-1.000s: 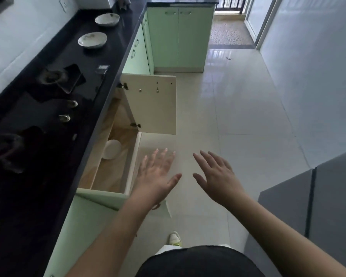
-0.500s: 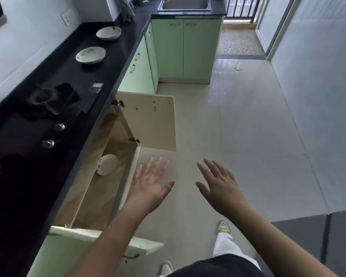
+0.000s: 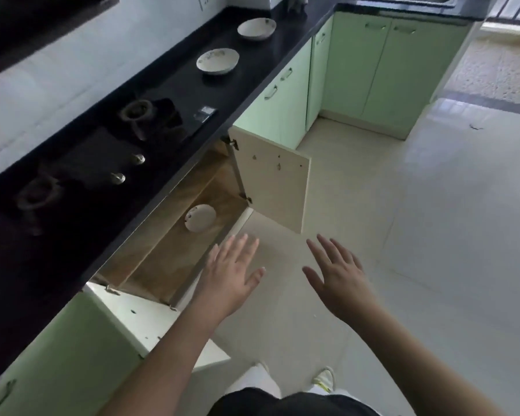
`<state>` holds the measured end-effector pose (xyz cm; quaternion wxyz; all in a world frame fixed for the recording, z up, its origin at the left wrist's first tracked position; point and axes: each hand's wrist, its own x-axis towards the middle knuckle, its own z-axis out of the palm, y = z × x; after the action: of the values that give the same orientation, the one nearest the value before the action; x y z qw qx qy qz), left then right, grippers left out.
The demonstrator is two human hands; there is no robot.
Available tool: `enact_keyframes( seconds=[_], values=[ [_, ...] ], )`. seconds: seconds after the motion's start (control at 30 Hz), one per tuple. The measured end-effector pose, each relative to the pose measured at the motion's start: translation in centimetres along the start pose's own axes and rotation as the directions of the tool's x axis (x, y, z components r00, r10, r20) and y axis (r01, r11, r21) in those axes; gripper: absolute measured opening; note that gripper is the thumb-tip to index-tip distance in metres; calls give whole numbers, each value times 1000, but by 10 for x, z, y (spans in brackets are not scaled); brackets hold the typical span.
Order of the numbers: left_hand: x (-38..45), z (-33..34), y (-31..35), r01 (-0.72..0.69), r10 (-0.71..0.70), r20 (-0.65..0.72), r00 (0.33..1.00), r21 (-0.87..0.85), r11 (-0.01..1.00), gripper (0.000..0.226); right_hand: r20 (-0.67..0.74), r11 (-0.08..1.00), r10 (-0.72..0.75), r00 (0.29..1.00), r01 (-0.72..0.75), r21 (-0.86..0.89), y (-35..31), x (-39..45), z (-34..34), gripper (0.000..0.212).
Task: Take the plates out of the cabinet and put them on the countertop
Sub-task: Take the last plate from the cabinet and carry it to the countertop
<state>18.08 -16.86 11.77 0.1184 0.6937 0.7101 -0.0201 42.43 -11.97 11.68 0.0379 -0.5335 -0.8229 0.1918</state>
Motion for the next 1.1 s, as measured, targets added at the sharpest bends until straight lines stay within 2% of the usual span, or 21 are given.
enact_keyframes(
  seconds=[0.2,0.43,0.63,0.77,0.9,1.0,1.1],
  values=[
    [0,-4,-47,193,-194,-30,981,-30,981,78,73,981,-189,979,191,-24,-29,68,1,65],
    [20,1,-97,377,-387,-28,922,-166,911,71,177,903,-395,902,417,-110,-81,157,6,63],
    [50,-4,-133,422,-438,-26,899,-220,880,68,186,851,-470,863,499,-165,-109,232,1,63],
    [62,0,-155,441,-452,-11,892,-198,875,69,226,831,-504,833,539,-134,-125,265,14,64],
    [76,10,-174,517,-525,15,851,-205,831,72,224,799,-569,791,596,-75,-137,299,34,64],
    [93,20,-179,586,-592,38,805,-212,782,71,265,751,-624,735,658,-54,-146,330,50,63],
    [114,28,-178,609,-608,63,792,-158,777,73,313,648,-705,636,757,-81,-147,362,66,61]
  ],
)
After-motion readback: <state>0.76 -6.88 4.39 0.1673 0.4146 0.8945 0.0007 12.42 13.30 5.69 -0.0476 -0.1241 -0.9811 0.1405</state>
